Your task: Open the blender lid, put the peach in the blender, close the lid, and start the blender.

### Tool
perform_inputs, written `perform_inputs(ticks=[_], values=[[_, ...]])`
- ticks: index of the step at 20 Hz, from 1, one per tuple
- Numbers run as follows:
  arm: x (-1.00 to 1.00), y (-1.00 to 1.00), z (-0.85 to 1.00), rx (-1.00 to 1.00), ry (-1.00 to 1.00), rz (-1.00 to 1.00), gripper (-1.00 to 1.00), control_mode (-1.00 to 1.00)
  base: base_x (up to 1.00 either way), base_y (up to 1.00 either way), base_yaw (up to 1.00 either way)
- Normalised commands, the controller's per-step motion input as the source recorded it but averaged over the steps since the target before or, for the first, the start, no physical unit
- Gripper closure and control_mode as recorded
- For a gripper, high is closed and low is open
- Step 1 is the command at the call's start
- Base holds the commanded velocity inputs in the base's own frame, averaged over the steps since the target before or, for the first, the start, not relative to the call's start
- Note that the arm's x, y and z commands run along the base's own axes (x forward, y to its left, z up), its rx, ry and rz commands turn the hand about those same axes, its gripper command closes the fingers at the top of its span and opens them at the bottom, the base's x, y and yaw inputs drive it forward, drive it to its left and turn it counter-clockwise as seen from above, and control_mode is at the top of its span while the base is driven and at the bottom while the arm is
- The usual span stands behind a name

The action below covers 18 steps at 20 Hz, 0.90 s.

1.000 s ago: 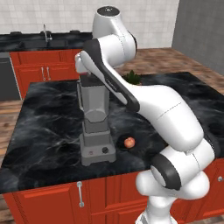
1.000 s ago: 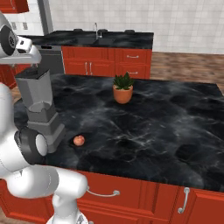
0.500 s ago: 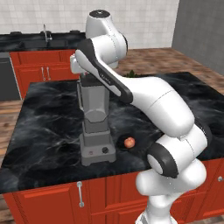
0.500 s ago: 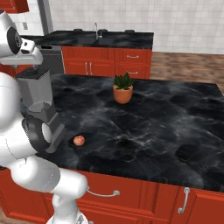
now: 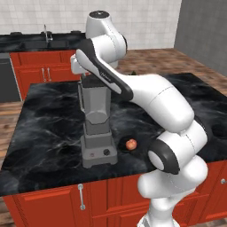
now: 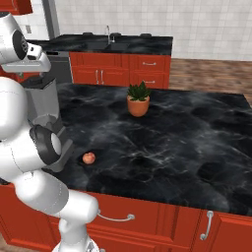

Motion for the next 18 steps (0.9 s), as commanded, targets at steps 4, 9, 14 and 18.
perform_inputs(ticks=[4,9,14,18], values=[[0.00,-0.04,-0.05,0.00,0.00,0.00,-1.00,-1.00,0.00,0.00,0.00],[0.00,-0.13,-0.14,0.00,0.00,0.00,-1.00,-1.00,0.00,0.00,0.00],[0.00,-0.03,-0.25,0.00,0.00,0.00,-1.00,-1.00,0.00,0.00,0.00],[0.00,0.05,-0.30,0.00,0.00,0.00,-1.00,-1.00,0.00,0.00,0.00]])
